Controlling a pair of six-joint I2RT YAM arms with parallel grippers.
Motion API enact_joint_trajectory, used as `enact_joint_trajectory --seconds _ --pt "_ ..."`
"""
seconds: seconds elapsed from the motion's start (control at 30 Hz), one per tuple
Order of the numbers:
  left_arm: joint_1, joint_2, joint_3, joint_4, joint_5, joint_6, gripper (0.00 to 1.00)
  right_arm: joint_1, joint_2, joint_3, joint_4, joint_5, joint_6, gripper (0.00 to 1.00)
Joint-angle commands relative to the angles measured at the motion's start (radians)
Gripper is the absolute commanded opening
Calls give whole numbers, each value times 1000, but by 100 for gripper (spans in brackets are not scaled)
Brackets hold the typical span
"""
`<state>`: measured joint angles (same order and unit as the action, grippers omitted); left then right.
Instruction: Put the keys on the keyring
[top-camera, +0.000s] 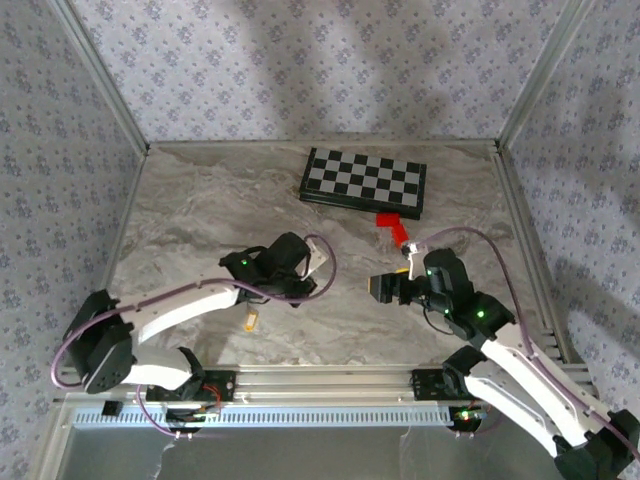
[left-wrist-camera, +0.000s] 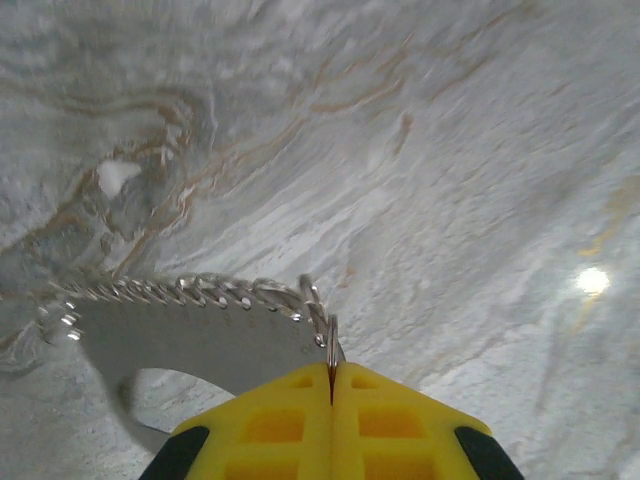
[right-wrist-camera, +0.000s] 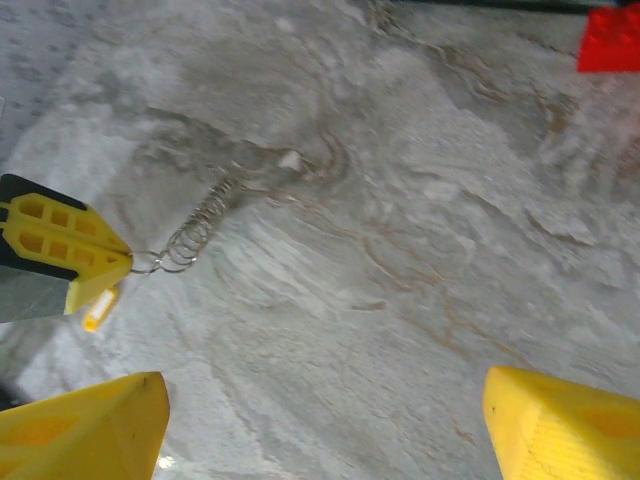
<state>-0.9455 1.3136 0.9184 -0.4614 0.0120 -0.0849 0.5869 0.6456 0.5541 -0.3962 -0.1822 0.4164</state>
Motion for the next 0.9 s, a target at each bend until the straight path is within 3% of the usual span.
enact_joint_trajectory --seconds 0.0,0.2,0.43,0.6,0.87 --pt "-21 -90 38 11 52 39 0 9 -52 0 86 -106 -28 82" --pt "-55 -222 24 109 179 119 0 73 -121 -11 223 -237 -53 77" --pt "-106 -334 19 184 300 263 0 225 -141 18 318 -304 -142 70" --pt "-119 -365 48 180 359 309 0 339 -141 70 286 -276 -258 65" --pt "-185 -365 112 79 328 372 0 476 -142 117 222 -154 -404 48"
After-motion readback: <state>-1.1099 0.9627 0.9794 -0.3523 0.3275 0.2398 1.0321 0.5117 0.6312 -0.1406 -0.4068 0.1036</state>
